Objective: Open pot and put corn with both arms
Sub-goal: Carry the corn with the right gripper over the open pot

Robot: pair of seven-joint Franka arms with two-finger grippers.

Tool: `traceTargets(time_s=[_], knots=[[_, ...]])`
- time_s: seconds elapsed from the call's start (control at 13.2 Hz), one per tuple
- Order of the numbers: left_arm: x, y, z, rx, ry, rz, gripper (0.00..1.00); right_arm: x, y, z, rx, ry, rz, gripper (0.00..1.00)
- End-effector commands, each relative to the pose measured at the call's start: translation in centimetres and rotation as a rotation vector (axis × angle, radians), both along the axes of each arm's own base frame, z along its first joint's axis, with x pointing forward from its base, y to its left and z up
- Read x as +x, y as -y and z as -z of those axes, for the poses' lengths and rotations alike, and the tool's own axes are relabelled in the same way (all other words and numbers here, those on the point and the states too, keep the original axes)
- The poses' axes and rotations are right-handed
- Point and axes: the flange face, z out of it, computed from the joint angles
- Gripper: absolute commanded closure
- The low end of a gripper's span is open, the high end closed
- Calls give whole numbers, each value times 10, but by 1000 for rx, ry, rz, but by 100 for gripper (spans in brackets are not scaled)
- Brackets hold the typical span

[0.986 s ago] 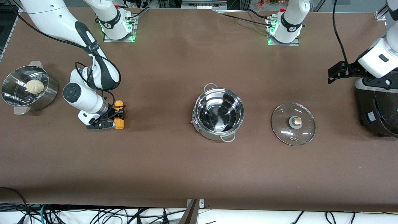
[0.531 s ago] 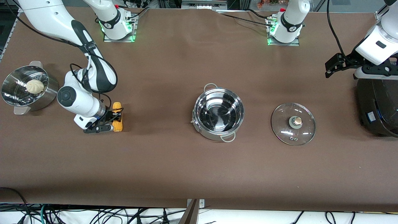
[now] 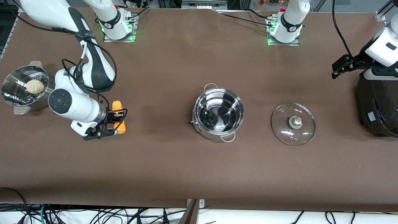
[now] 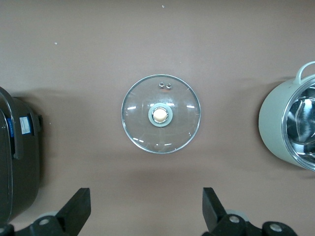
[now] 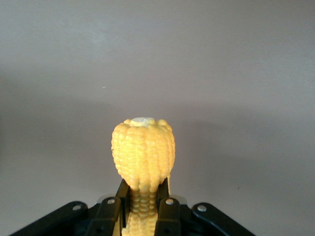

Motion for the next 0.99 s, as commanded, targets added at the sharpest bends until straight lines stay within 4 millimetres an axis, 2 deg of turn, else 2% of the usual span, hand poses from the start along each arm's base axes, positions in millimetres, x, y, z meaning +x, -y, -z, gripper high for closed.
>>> traceTargets(time_s=[0.0, 0.15, 0.38, 0.68, 0.91], knots=[[-2, -1, -1, -25, 2, 19, 0, 13, -23, -16, -40, -19, -1, 79], [-2, -2, -1, -25, 2, 16, 0, 14, -43, -36, -54, -25, 11, 79], [-2, -7, 0, -25, -1, 7, 0, 8, -93, -68, -57, -17, 30, 79], [-3, -4, 1, -24, -9, 11, 0, -22, -171, -79, -20, 0, 76, 78], [-2, -4, 2, -24, -10, 13, 0, -46, -230, -75, 12, 29, 129, 78]])
